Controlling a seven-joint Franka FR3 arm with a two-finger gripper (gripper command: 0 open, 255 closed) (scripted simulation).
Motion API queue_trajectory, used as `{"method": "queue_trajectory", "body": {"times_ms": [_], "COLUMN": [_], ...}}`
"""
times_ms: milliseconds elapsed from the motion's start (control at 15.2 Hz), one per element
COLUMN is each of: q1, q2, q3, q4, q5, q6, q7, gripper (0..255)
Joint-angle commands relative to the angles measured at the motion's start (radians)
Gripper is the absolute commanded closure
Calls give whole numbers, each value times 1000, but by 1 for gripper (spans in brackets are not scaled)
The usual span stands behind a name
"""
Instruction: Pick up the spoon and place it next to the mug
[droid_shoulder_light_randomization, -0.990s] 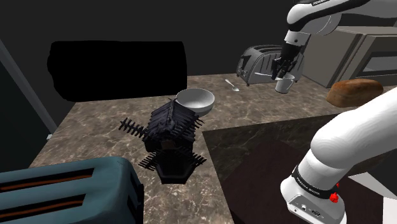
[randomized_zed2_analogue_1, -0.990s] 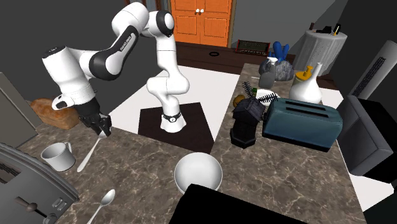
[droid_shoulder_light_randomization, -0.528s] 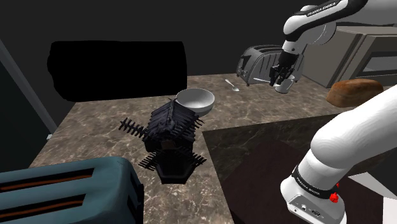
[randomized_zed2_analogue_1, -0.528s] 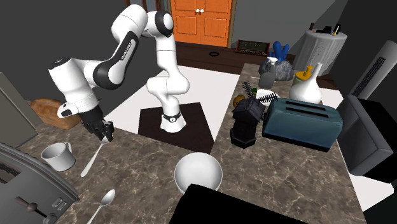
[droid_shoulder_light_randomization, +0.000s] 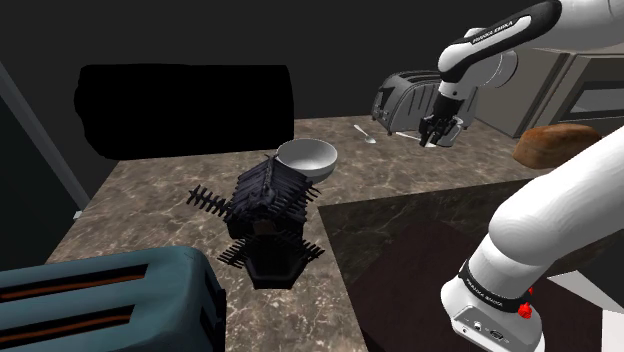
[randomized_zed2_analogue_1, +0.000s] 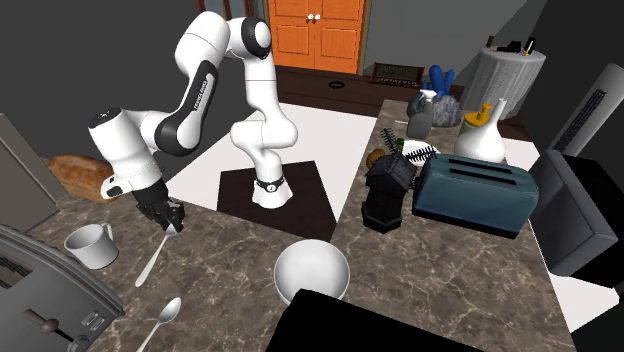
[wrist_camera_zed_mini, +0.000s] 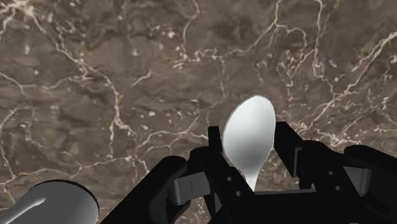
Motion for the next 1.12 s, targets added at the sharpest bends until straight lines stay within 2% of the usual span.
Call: {"method": "queue_trajectory", "body": {"times_ms": [0, 528, 990, 1056], "q1": [4, 23, 23, 23], "q2": [19, 92, 92, 92], "q3": [-10, -42, -42, -42], "q4": [-14, -65, -65, -65], "q5": [8, 46, 47, 47], "q6": [32, 147, 147, 147], "q7": [-11, -54, -54, -54], "gripper": [255, 255, 255, 0]}}
